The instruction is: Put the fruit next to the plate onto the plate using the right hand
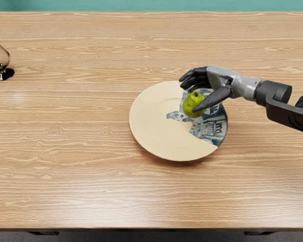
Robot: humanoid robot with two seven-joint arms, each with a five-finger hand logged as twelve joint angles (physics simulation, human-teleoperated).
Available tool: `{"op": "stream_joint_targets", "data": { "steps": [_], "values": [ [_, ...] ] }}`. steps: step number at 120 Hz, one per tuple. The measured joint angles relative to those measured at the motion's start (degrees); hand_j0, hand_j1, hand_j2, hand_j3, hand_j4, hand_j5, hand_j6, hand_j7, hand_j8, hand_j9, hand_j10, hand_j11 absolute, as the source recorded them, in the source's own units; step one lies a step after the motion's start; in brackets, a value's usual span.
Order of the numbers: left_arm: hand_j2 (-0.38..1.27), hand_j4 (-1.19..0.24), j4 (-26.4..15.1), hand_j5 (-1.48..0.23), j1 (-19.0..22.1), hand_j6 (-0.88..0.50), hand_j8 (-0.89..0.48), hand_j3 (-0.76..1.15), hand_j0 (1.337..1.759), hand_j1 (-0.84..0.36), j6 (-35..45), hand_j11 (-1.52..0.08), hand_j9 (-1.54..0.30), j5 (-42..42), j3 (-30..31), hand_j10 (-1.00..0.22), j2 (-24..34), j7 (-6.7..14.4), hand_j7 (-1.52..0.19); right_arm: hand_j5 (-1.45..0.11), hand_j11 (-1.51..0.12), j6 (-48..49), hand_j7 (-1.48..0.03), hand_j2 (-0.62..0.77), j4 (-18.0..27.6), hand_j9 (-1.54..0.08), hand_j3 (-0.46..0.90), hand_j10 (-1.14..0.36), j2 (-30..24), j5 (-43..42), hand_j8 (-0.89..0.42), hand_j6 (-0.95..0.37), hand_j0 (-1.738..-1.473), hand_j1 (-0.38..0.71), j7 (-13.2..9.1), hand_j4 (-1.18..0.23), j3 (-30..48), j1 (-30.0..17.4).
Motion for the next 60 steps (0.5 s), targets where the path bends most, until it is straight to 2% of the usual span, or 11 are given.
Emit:
{"op": "stream_joint_targets", "data": {
  "steps": [14,29,50,60],
  "values": [
    [0.0,0.0,-0.01,0.0,0.0,0.0,0.0,0.0,1.658,0.35,0.0,0.0,0.0,0.01,0.0,0.0,0.0,0.0,0.0,-0.34,-0.34,1.28,-0.34,0.02,0.01,-0.34,0.0,-0.18,-1.88,0.53,-0.2,-0.25,-1.657,-0.11,-0.01,-0.26,0.03,0.07],
    [0.0,0.0,0.0,0.0,0.0,0.0,0.0,0.0,1.658,0.35,0.0,0.0,0.0,0.01,0.0,0.0,0.0,0.0,0.0,-0.21,-0.21,6.39,-0.2,0.01,-0.03,-0.2,0.0,-0.11,-6.04,2.03,-0.12,-0.15,-1.657,-0.2,-0.21,-0.16,0.22,0.34],
    [0.0,0.0,-0.03,0.0,0.14,0.0,0.0,0.0,1.658,0.35,-0.05,0.0,0.0,0.01,0.0,0.0,0.0,0.0,0.0,-0.11,-0.11,10.87,-0.11,0.0,-0.16,-0.11,0.0,-0.07,-10.93,8.62,-0.07,-0.08,-1.658,-0.27,-4.55,-0.08,0.33,1.61],
    [0.0,0.0,-0.06,0.0,1.34,0.0,0.0,0.0,1.658,0.35,-0.03,0.0,0.0,-0.06,0.03,0.0,0.0,0.0,0.0,-0.09,-0.09,11.44,-0.08,0.0,-0.21,-0.09,0.0,-0.05,-13.43,12.01,-0.06,-0.07,-1.658,-0.28,-5.76,-0.07,0.35,1.9]
  ]
}}
